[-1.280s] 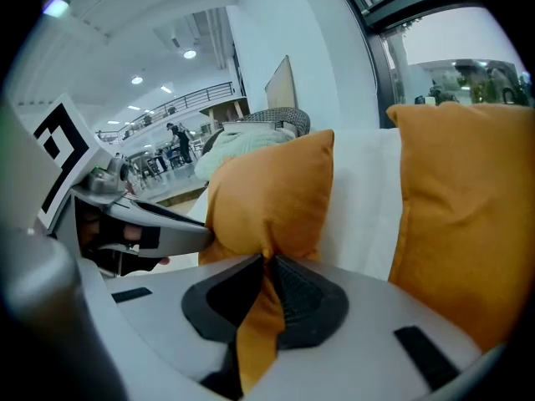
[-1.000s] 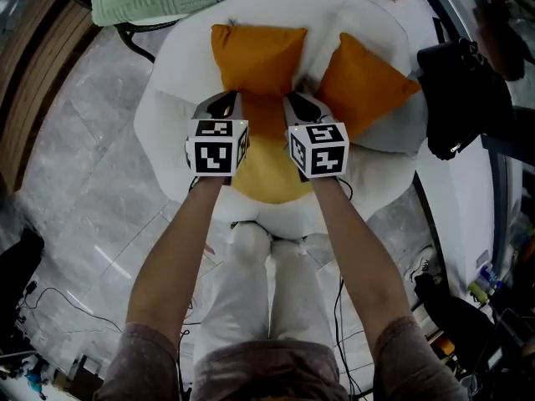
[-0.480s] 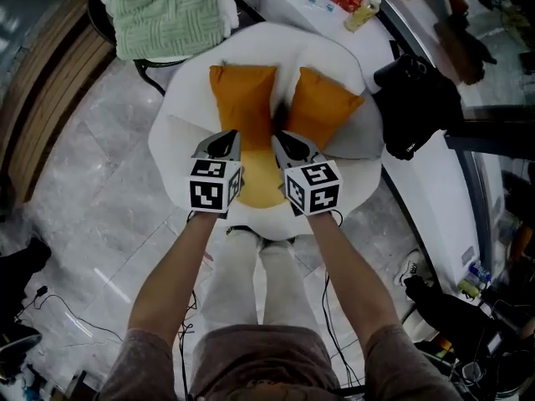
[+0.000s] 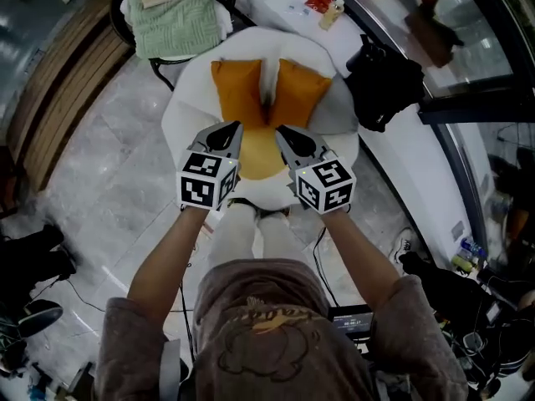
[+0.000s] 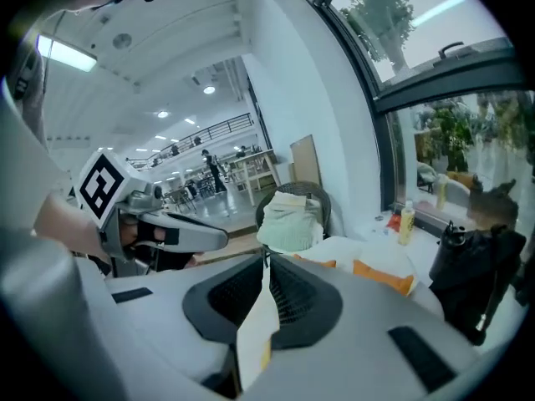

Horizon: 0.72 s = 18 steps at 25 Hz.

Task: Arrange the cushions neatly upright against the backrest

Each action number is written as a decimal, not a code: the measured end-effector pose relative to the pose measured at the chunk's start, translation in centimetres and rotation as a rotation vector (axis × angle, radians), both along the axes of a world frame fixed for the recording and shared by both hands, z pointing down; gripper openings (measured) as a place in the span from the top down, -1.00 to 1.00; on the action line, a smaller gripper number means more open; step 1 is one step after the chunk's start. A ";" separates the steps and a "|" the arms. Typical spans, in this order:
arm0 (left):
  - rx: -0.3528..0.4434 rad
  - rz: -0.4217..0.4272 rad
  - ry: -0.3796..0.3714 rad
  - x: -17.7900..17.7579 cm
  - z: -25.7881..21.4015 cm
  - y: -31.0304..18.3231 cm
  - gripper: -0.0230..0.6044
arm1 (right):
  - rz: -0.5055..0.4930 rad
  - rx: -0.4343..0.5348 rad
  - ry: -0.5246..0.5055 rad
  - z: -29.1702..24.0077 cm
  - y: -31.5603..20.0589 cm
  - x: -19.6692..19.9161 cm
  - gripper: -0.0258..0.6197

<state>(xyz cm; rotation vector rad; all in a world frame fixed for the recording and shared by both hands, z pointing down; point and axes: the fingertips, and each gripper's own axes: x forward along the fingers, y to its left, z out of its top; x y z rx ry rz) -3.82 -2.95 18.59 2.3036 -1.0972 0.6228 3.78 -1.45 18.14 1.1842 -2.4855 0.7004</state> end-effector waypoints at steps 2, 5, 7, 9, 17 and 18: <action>0.014 0.022 0.020 1.1 -2.7 1.5 0.91 | -0.025 0.018 -0.001 -2.8 1.7 0.2 0.80; 0.048 0.047 0.043 2.0 -6.5 4.0 0.91 | -0.056 0.038 -0.016 -6.5 4.3 0.3 0.80; 0.068 0.076 0.053 2.5 -8.9 5.5 0.91 | -0.073 0.042 -0.030 -8.7 5.7 0.6 0.80; 0.081 0.115 0.065 3.2 -11.0 6.9 0.91 | -0.083 0.056 -0.038 -10.9 6.9 1.2 0.80; 0.186 0.227 0.084 5.3 -17.8 11.1 0.91 | -0.143 0.199 -0.069 -18.2 11.3 1.7 0.80; 0.203 0.240 0.091 5.5 -18.5 11.4 0.91 | -0.154 0.218 -0.073 -18.9 11.8 1.7 0.80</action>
